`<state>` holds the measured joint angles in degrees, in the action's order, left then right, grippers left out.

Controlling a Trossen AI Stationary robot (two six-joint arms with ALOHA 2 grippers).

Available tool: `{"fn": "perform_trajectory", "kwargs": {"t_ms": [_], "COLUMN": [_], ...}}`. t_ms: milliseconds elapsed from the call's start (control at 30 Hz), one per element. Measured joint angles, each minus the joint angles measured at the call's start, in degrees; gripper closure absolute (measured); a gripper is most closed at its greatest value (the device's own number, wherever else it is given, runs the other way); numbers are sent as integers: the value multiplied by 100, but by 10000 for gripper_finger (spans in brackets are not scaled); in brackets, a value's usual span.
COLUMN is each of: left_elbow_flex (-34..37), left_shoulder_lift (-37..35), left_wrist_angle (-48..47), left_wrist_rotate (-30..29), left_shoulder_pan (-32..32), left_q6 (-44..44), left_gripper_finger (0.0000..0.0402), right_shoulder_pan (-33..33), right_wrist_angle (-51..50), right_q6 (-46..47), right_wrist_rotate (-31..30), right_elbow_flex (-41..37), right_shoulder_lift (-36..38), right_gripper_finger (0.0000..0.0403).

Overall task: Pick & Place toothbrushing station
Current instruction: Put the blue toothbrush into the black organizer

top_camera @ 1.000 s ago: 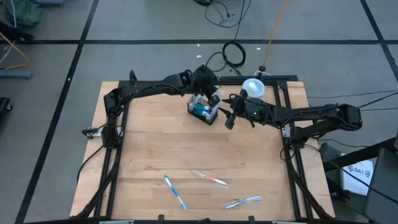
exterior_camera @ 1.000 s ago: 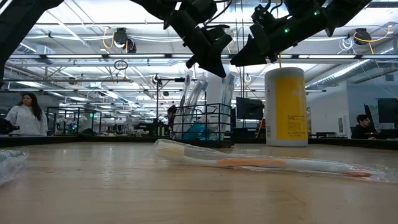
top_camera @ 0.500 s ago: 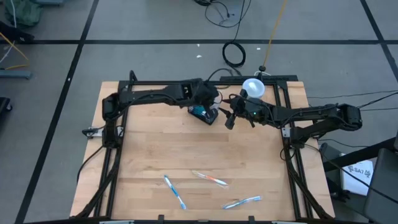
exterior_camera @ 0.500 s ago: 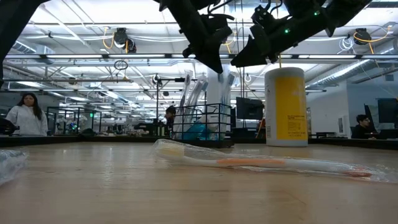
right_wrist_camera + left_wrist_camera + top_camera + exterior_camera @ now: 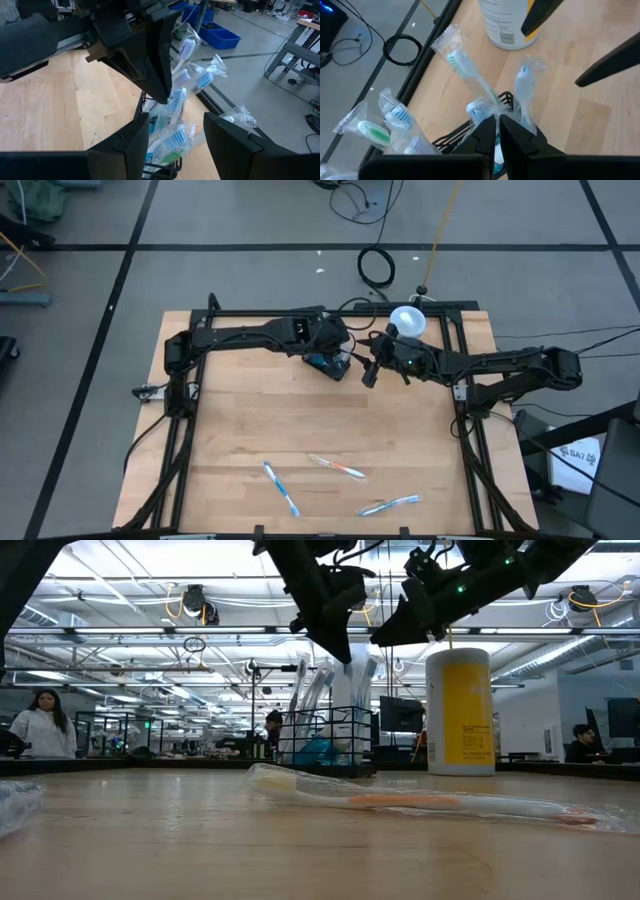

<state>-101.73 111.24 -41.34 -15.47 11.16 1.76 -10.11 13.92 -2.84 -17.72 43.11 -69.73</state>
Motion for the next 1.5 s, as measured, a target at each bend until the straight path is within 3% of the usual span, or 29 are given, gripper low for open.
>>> {"fn": "perform_trajectory", "kwargs": {"t_ms": [233,400,533,667,967,1133,1500], "left_elbow_flex": [0,0,0,0,0,-1,247], "left_shoulder_lift": [-24,-24,-24,-23,-76,-693,-2042], "left_wrist_angle": [-9,-22,-51,-88,-249,-875,-1759], "left_wrist_rotate": [31,33,33,-34,-314,-576,-798], "left_shoulder_pan": [-2,0,0,4,-165,-315,-1039], "left_q6": [-433,27,235,-143,-446,-225,373], "left_gripper_finger": [395,394,375,351,262,249,268], "right_shoulder_pan": [2,2,2,2,2,11,18], "right_wrist_angle": [-3,-3,1,91,77,-76,-110], "right_q6": [1,0,-1,0,0,39,65], "right_wrist_rotate": [2,4,4,4,7,9,11], "right_elbow_flex": [0,0,0,0,0,0,-2], "right_shoulder_lift": [0,0,0,0,0,0,0], "right_gripper_finger": [220,220,220,220,220,220,220]}}
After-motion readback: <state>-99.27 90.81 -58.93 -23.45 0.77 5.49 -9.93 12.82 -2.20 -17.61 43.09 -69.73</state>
